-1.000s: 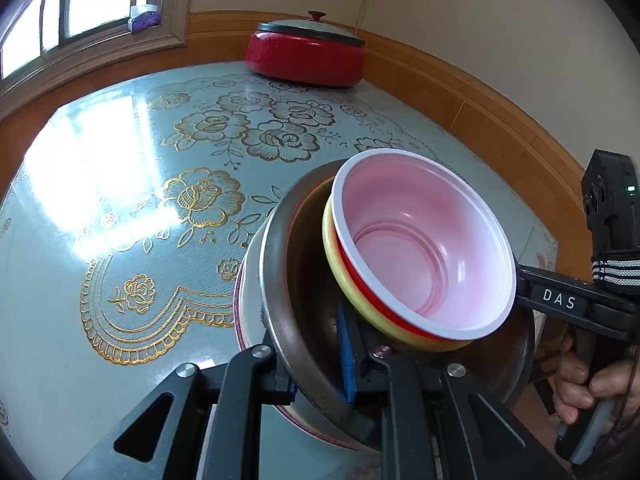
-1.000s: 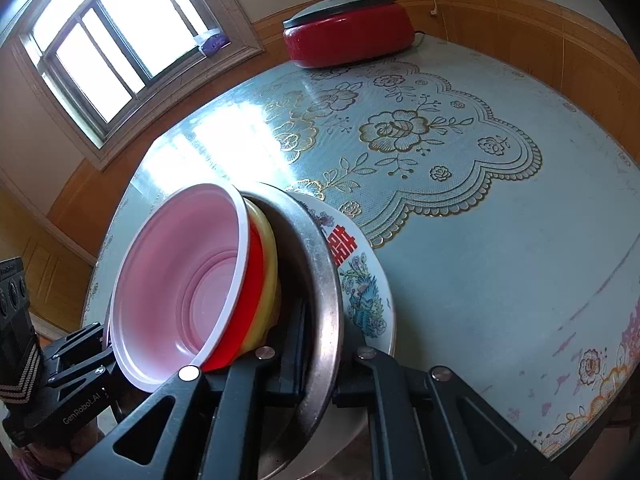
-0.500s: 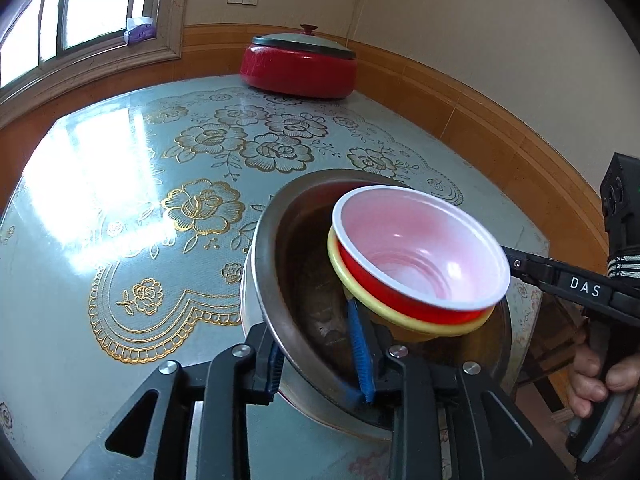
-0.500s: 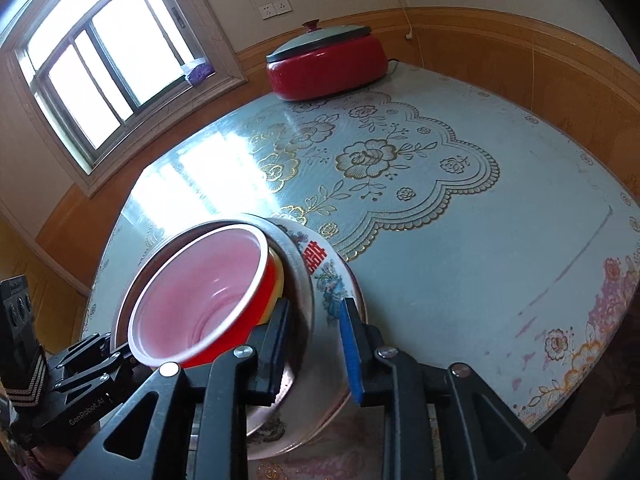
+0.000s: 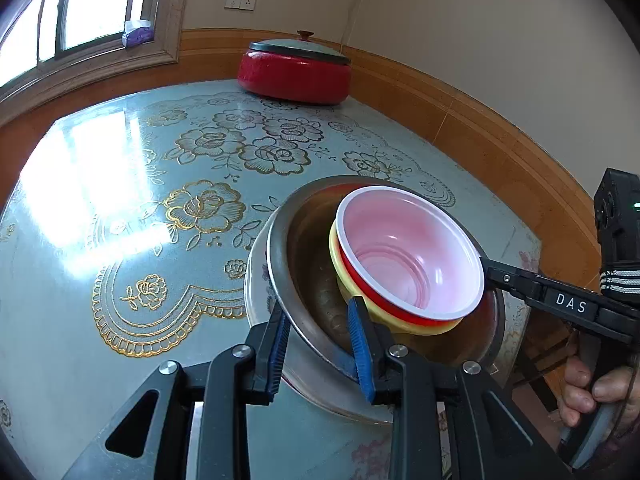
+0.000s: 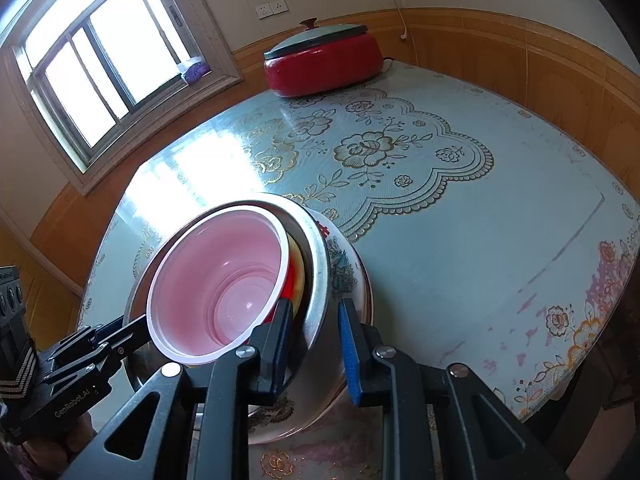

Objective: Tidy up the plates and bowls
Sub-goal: 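Lower the steel bowl onto the plate stack with both grippers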

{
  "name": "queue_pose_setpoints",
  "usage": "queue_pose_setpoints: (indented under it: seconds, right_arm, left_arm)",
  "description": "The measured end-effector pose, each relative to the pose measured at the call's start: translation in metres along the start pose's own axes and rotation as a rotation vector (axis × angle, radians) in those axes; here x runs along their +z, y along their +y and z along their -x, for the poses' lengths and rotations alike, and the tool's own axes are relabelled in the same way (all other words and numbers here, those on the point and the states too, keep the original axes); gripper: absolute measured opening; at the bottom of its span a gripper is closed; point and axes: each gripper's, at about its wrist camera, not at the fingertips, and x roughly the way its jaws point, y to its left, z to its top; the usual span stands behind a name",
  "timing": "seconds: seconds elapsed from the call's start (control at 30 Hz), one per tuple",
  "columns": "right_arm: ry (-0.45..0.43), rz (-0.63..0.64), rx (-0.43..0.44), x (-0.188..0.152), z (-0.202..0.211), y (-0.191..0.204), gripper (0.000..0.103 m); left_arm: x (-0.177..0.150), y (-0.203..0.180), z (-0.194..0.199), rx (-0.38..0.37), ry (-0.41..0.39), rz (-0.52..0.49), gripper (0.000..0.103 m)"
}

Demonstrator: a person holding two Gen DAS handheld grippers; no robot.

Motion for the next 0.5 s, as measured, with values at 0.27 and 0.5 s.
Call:
queue_pose_setpoints:
  seconds: [0.27,0.5]
  right_arm:
    - [-0.009,-0.01,-0.01,-0.007,0.003,0.003,0.023]
    - [-0.019,-0.022,-0.021,-0.014,0.005,0.009,0.023]
  left_arm:
    - [-0.003,-0.001,0.011,0.0,-0.019,-0.02,0.033]
    - [-0.009,-0.004,0.022,-0.002,-0.038,-0.034,0.033]
